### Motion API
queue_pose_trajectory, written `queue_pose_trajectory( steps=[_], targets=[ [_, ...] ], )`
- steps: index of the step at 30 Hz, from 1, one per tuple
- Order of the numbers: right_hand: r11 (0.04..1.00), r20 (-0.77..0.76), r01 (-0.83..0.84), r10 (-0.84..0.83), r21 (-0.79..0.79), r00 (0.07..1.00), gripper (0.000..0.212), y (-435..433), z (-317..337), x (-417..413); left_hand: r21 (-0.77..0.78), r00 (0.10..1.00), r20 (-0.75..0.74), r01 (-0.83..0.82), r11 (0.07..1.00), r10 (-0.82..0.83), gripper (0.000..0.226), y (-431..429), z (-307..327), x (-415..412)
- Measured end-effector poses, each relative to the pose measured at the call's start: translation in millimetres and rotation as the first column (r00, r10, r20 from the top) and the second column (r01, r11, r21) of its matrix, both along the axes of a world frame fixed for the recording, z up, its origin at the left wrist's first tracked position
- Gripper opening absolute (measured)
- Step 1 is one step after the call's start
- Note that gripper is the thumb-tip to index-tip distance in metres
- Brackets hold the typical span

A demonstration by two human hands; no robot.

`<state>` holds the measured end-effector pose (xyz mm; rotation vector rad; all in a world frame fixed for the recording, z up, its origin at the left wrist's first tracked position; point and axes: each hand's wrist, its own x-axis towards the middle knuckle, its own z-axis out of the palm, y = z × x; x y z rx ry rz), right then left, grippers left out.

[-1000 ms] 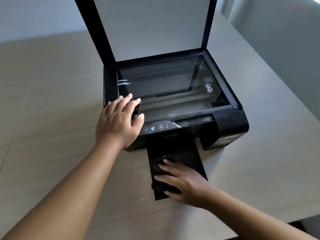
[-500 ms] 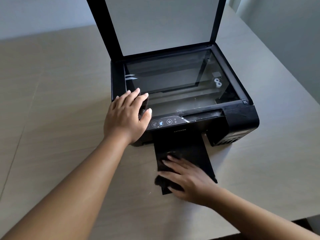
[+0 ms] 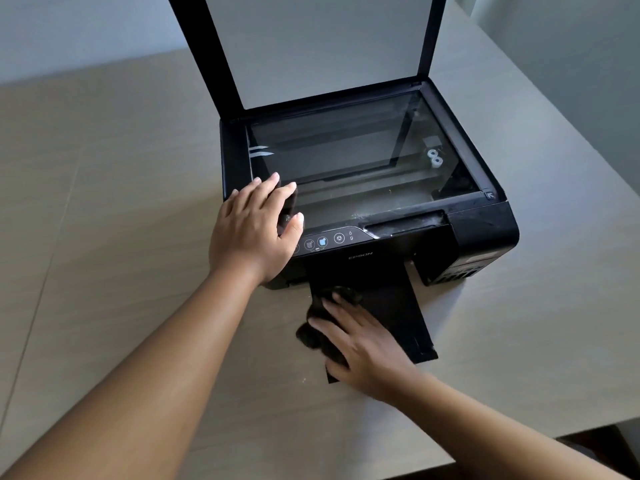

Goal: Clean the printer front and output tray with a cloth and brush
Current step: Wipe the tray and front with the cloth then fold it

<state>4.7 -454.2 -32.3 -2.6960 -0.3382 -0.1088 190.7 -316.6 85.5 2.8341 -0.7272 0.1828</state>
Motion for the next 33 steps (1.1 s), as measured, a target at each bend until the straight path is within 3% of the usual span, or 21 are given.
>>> queue_pose_trajectory(
  steps=[2,6,11,16,19,21,26,30,33],
  targets=[
    [0.999,-0.003,-0.040,0.040,-0.036,0.999,0.048,-28.4,-3.0,-18.5,-0.002,1.000,0.002,0.005,1.000,-0.005,0.058,-0.1,-0.7,-0.7],
    [0.971,-0.051,0.237,-0.238,-0.029,0.970,0.047,-66.4,-2.5,-29.9,-0.010,1.000,0.007,0.009,1.000,-0.009,0.058,0.3,-0.7,-0.2],
    [0.878,-0.077,0.478,-0.477,-0.003,0.876,0.049,-26.8,2.4,-19.1,-0.003,1.000,0.012,0.001,1.000,-0.001,0.056,-0.3,-1.2,0.2],
    [0.959,-0.059,0.281,-0.280,0.020,0.958,0.059,-27.8,9.7,-29.7,0.005,1.000,0.011,0.000,1.000,0.000,0.059,0.4,-0.9,0.1],
    [0.893,-0.127,0.451,-0.447,0.000,0.885,0.085,-51.5,18.1,-32.1,0.002,1.000,0.010,-0.004,1.000,0.004,0.058,-0.1,-0.5,0.0],
    [0.878,-0.160,0.479,-0.469,0.024,0.869,0.090,-59.7,20.9,-34.7,0.004,1.000,0.007,-0.005,1.000,0.005,0.057,-0.6,-0.2,0.6],
    [0.916,-0.299,0.365,-0.305,0.168,0.904,0.085,-78.7,22.6,-47.6,0.002,1.000,0.004,-0.009,1.000,0.009,0.057,-0.6,-0.9,0.1],
    [0.886,-0.381,0.446,-0.373,0.124,0.846,0.081,-93.9,25.8,-48.8,-0.001,1.000,0.003,-0.012,1.000,0.012,0.057,-0.7,-1.2,0.3],
    [0.770,-0.514,0.565,-0.371,0.296,0.774,0.054,-94.9,40.8,-46.9,-0.004,1.000,0.001,-0.015,1.000,0.015,0.057,-1.1,-1.8,-0.2]
  ],
)
